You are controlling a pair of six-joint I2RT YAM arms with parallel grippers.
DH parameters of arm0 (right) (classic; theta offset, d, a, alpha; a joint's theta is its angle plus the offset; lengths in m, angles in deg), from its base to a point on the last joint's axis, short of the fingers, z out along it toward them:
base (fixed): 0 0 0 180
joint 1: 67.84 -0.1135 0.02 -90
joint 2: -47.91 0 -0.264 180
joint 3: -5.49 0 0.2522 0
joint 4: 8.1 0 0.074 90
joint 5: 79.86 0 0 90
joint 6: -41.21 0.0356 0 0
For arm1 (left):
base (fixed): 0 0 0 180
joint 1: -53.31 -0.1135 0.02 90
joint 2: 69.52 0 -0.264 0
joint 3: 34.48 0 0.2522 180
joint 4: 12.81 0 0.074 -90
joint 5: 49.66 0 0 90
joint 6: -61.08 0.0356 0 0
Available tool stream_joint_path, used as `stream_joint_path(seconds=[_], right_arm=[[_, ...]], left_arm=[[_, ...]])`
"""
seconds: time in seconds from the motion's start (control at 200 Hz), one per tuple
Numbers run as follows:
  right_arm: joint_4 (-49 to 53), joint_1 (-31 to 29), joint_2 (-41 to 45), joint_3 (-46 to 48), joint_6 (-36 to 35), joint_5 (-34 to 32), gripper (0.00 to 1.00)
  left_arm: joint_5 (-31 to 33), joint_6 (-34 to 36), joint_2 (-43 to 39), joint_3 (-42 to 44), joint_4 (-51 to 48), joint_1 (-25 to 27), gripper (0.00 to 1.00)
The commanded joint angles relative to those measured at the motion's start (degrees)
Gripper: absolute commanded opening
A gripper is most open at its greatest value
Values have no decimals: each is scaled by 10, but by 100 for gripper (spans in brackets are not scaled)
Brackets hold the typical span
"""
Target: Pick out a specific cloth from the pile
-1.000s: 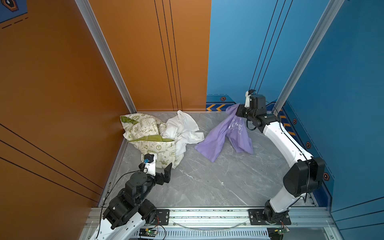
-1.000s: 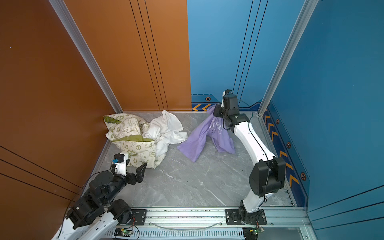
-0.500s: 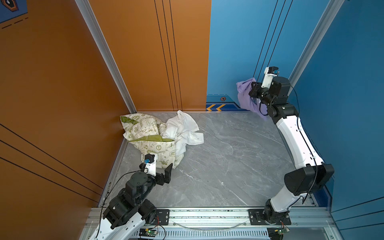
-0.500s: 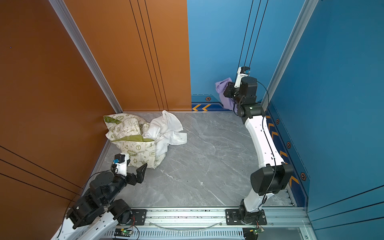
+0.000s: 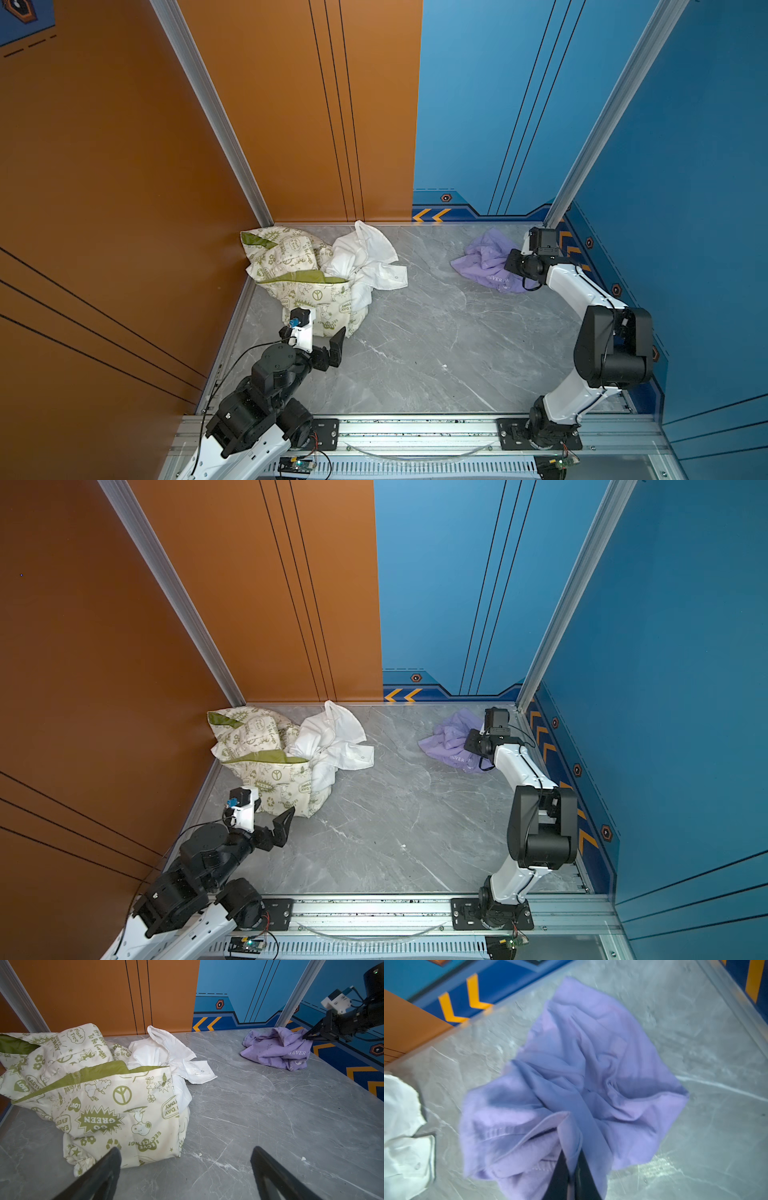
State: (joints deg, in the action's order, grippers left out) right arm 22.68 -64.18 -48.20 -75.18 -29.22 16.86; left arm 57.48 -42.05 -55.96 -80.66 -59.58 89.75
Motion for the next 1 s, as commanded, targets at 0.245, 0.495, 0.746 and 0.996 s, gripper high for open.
stream_joint_path(seconds=[0.245,0.495,0.746,0.996], right_arm=[[30,23,19,84,27,-12,46],[10,7,138,77,76,0,80],[34,-57,117,-26,47,-14,97],[96,-96,-27,-129,16,23,99]], left_arm=[[24,-2,-5,0,-13,10,98],[38,-2,-12,0,-17,16,98],[48,-2,-15,-1,-18,21,98],[53,-1,-18,-1,-21,24,98]])
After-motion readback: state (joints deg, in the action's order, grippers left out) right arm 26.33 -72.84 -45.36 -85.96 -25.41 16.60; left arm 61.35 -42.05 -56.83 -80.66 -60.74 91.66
